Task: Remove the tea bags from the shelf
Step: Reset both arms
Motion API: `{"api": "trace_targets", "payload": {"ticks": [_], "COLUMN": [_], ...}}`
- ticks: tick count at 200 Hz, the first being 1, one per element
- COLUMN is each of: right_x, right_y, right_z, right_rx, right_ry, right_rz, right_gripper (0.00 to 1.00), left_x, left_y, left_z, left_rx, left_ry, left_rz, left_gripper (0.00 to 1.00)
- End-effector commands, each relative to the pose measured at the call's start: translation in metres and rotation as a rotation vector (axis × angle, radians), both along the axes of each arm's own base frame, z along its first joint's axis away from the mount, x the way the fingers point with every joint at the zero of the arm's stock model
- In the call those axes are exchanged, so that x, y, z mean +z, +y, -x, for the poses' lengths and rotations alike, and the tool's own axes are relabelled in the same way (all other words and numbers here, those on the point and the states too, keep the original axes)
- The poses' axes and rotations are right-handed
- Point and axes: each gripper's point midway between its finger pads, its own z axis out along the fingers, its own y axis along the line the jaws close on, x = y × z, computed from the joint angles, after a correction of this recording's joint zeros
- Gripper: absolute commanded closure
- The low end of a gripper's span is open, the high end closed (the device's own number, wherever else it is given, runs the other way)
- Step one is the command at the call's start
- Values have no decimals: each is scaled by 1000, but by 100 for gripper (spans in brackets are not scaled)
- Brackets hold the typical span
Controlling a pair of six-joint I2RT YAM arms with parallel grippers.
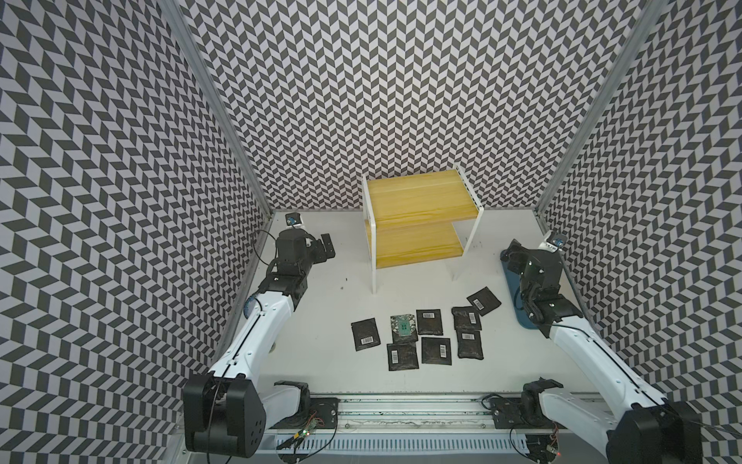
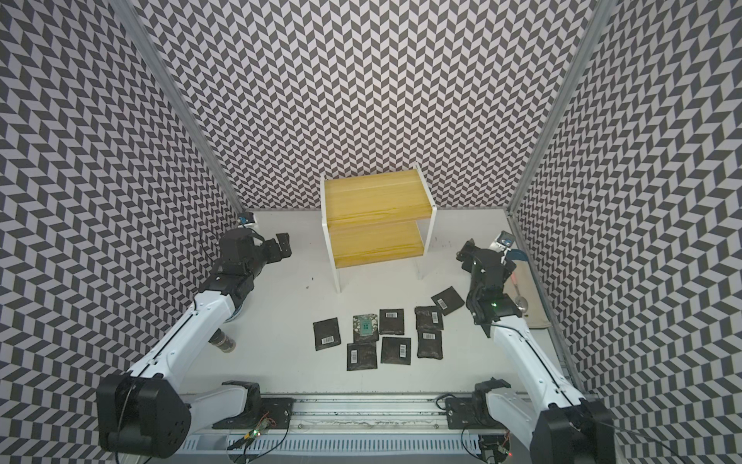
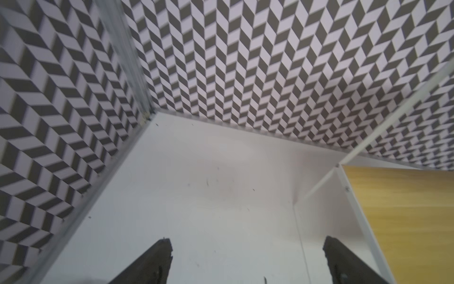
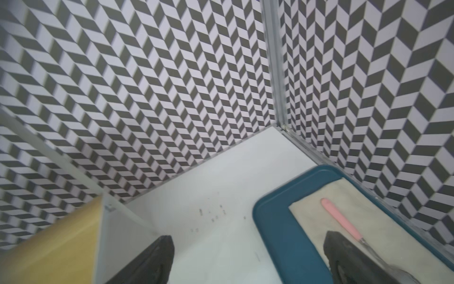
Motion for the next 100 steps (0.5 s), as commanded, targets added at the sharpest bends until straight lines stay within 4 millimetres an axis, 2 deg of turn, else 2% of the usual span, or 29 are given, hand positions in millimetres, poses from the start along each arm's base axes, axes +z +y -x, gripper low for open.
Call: {"api": "trace_targets", "payload": {"ticks": [1, 18, 29, 38, 56, 83, 86, 100], "right_x": [10, -15, -30, -42, -54, -42, -50, -53], "right_y": [-28, -39, -43, -41, -31, -22, -21, -16], "right_z": [6, 12, 13, 12, 11, 20, 25, 28], "right_rx": [-139, -188, -192, -175, -106, -41, -31, 6], "right_ry": [-89, -55, -43, -33, -36, -201, -197, -240], "right_rz": [118, 161, 150, 135, 118, 111, 113, 119], "right_gripper": [0, 1, 0, 0, 0, 0, 0, 0], "left_x": [7, -28, -50, -60, -66, -72, -74, -82], "left_y": [32, 51, 57, 55, 47, 43, 41, 37], "left_z": [-5, -8, -10, -8, -2, 8, 9, 11], "left_rx": [101, 153, 171, 167, 128, 99, 90, 65], "left_ry": [-147, -87, -51, -57, -134, -205, -204, -208], "left_rz": [-172, -196, -198, -193, -182, -210, -214, -223], "left_gripper": [0, 0, 0, 0, 0, 0, 0, 1]}}
